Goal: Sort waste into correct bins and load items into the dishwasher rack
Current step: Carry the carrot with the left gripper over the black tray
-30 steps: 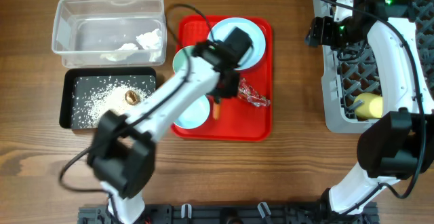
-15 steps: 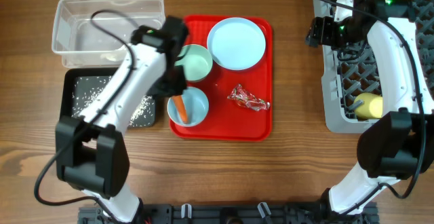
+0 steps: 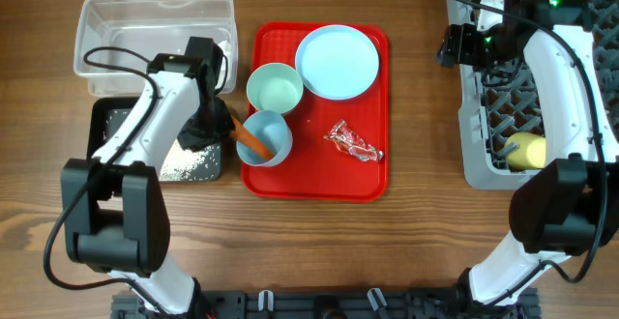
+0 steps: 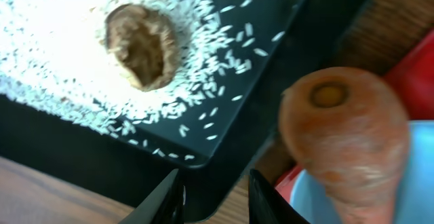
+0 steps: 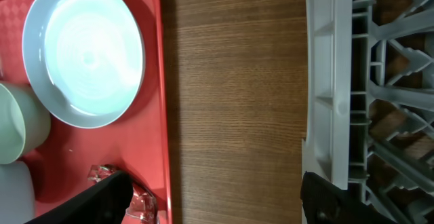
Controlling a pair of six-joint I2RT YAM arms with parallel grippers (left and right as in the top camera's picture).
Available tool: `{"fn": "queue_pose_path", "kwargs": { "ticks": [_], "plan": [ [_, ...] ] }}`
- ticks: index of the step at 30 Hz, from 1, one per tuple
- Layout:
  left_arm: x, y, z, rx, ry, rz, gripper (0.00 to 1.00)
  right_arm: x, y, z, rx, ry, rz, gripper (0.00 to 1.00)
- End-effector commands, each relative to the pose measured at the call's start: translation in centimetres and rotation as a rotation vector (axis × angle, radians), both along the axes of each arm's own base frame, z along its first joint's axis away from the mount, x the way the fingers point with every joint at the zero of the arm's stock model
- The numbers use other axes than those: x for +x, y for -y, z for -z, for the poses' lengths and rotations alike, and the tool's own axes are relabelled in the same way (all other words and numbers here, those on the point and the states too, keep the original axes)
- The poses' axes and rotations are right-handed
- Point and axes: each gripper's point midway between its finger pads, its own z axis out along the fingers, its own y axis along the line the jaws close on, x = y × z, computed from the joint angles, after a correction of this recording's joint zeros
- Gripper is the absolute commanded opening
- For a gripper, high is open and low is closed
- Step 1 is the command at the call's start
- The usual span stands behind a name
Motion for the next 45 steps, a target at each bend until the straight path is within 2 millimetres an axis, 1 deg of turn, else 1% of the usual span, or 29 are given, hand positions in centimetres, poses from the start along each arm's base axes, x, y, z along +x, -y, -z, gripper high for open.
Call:
{"fn": "queue_pose_path", "kwargs": {
  "ticks": [1, 3, 8, 11, 15, 16, 19, 20, 23, 29, 34, 39, 45],
  "plan": [
    [0.5, 1.2, -0.2, -0.002, 0.038, 0.037, 0.31, 0.0, 0.3, -0.1, -0.023, 0.005, -0.001, 0.83],
    [1.0, 2.4, -0.3, -0.041, 0.060, 0.053, 0.31, 0.1, 0.3, -0.1, -0.023, 0.007, -0.001, 0.84],
    [1.1, 4.6, -0.3, -0.095, 0.074, 0.091, 0.32, 0.1, 0.3, -0.1, -0.024, 0.008, 0.000, 0.84],
    [1.0, 5.5, -0.5, -0.105, 0.083, 0.113, 0.33, 0.1, 0.3, -0.1, -0.024, 0.009, -0.001, 0.84],
    [1.5, 6.3, -1.4, -0.113, 0.115, 0.135, 0.36, 0.2, 0.3, -0.1, -0.023, 0.011, -0.001, 0.84],
    [1.8, 6.6, -1.8, -0.118, 0.129, 0.140, 0.37, 0.2, 0.3, -0.1, -0.023, 0.011, -0.001, 0.84],
    [2.2, 7.3, -2.0, -0.135, 0.149, 0.151, 0.42, 0.2, 0.3, -0.1, -0.024, 0.010, -0.001, 0.84],
    [2.2, 7.5, -1.8, -0.136, 0.148, 0.156, 0.45, 0.2, 0.3, -0.1, -0.024, 0.010, -0.001, 0.84],
    [2.0, 8.0, -1.3, -0.135, 0.135, 0.169, 0.46, 0.1, 0.3, -0.1, -0.024, 0.009, -0.001, 0.84],
    [1.8, 9.1, 0.0, -0.124, 0.114, 0.181, 0.46, 0.1, 0.3, -0.1, -0.024, 0.006, -0.002, 0.84],
    [1.7, 8.5, 0.9, -0.069, 0.097, 0.179, 0.46, 0.1, 0.3, -0.1, -0.024, 0.006, -0.001, 0.84],
    [1.4, 6.1, 1.0, 0.044, 0.081, 0.122, 0.46, 0.1, 0.3, -0.1, -0.024, 0.006, -0.002, 0.84],
    [1.5, 4.8, 0.9, 0.045, 0.072, 0.061, 0.46, 0.1, 0.3, -0.1, -0.024, 0.006, -0.002, 0.84]
  ]
}}
